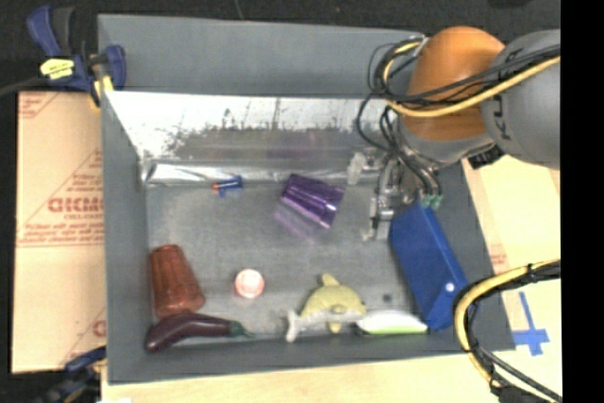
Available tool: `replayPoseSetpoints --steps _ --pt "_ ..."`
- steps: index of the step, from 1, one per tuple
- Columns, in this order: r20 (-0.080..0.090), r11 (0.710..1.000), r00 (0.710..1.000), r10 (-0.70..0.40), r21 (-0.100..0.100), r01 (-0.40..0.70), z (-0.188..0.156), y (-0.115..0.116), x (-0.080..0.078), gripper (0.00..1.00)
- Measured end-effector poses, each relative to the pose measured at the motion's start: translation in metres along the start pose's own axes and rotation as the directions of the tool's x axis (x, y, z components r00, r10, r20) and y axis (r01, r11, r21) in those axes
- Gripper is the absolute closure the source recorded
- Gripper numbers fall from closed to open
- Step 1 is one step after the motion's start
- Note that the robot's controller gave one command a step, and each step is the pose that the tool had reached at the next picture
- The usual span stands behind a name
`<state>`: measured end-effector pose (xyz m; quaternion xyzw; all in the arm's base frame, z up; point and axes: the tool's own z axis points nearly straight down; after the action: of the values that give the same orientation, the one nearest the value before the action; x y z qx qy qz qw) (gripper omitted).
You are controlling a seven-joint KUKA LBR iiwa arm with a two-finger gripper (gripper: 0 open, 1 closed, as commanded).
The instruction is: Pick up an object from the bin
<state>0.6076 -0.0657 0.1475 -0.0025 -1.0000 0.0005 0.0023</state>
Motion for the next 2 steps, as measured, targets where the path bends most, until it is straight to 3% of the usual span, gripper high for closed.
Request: replayPoseSetpoints --steps 1,2 --pt "0.008 1.000 1.000 -0.001 0.001 0.001 -0.005 0.000 -0.002 0.00" --pt "0.002 0.993 0.993 0.114 -0.003 -0.114 -0.041 -0.021 0.013 0.00"
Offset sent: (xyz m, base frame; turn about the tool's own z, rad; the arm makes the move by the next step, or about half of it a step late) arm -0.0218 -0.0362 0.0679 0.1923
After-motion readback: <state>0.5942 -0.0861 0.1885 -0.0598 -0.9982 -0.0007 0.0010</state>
